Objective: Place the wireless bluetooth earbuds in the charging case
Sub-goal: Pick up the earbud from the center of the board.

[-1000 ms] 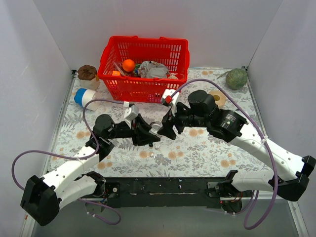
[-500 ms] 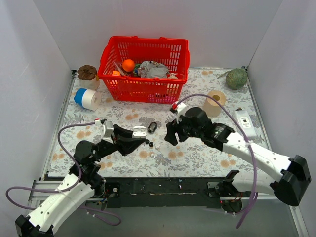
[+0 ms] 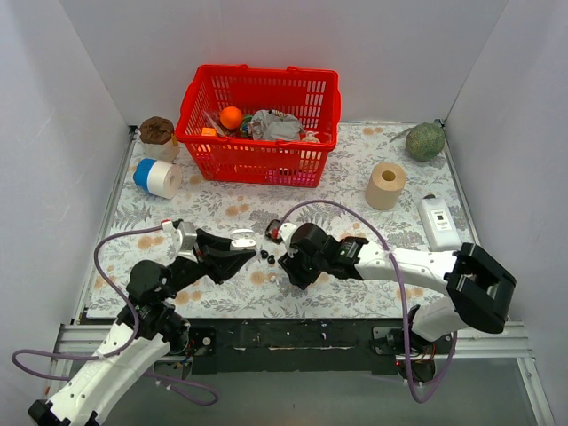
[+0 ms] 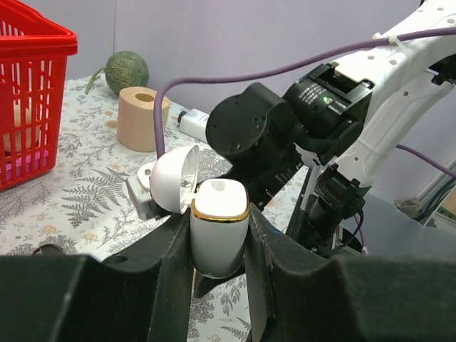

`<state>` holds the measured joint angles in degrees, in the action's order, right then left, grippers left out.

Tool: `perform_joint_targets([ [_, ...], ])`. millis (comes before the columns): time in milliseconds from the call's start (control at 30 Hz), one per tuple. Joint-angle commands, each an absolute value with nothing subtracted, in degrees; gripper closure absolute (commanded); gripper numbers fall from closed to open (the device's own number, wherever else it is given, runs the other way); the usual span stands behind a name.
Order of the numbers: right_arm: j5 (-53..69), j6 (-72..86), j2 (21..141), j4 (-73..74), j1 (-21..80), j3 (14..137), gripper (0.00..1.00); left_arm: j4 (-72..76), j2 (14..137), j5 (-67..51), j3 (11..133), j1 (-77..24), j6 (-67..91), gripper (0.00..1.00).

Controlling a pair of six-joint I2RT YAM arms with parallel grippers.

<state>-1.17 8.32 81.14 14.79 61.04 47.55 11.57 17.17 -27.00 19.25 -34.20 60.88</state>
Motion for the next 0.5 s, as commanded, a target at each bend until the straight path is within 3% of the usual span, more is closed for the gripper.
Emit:
perform_joint_targets([
  [0, -0.44, 9.22, 84.1, 10.11, 62.05, 50.8, 0.47, 8.79, 14.25, -24.26, 21.88, -33.92, 59.77, 1.0],
  [267, -1.23, 21.87, 89.64, 8.53, 62.05, 55.19, 0.4, 4.05, 10.2, -19.69, 22.41, -33.93, 58.54, 1.0],
  [467, -3.42, 26.45, 92.81, 9.14, 62.75, 56.95, 0.44, 2.02, 8.0, -17.32, 22.85, -33.93, 58.01, 1.0],
])
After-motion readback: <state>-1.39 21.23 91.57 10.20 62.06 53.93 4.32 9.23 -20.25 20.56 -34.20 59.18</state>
